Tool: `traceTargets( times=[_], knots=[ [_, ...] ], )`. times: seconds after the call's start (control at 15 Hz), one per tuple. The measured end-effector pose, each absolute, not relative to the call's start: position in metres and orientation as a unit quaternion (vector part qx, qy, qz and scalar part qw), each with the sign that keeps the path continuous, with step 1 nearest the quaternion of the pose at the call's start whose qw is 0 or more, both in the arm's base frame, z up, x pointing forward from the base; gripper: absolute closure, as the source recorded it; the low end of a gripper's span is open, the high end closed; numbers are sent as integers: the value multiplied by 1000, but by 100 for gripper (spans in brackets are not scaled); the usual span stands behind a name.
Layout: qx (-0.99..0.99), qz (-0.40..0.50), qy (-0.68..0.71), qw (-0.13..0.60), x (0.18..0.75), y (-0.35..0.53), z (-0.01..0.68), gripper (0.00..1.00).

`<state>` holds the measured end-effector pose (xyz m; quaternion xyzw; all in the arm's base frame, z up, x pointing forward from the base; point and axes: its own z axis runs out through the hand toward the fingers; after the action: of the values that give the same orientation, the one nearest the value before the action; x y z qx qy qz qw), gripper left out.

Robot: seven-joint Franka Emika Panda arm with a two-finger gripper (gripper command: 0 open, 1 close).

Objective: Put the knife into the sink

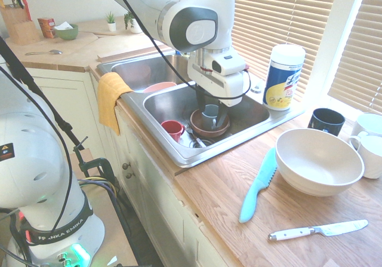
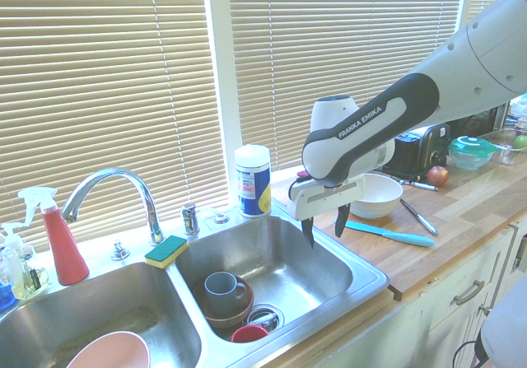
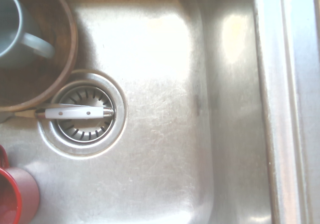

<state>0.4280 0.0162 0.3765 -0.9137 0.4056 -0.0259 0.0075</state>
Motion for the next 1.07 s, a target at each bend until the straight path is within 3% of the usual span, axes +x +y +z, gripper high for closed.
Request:
traceTargets(
  times=[0.4, 0.8, 1.07],
  knots=[
    [-946, -27, 324, 1, 431, 6, 390, 0],
    [-988, -3, 146, -39, 410, -69, 415, 0],
    [-990, -12, 126, -60, 399, -113, 407, 0]
  ],
)
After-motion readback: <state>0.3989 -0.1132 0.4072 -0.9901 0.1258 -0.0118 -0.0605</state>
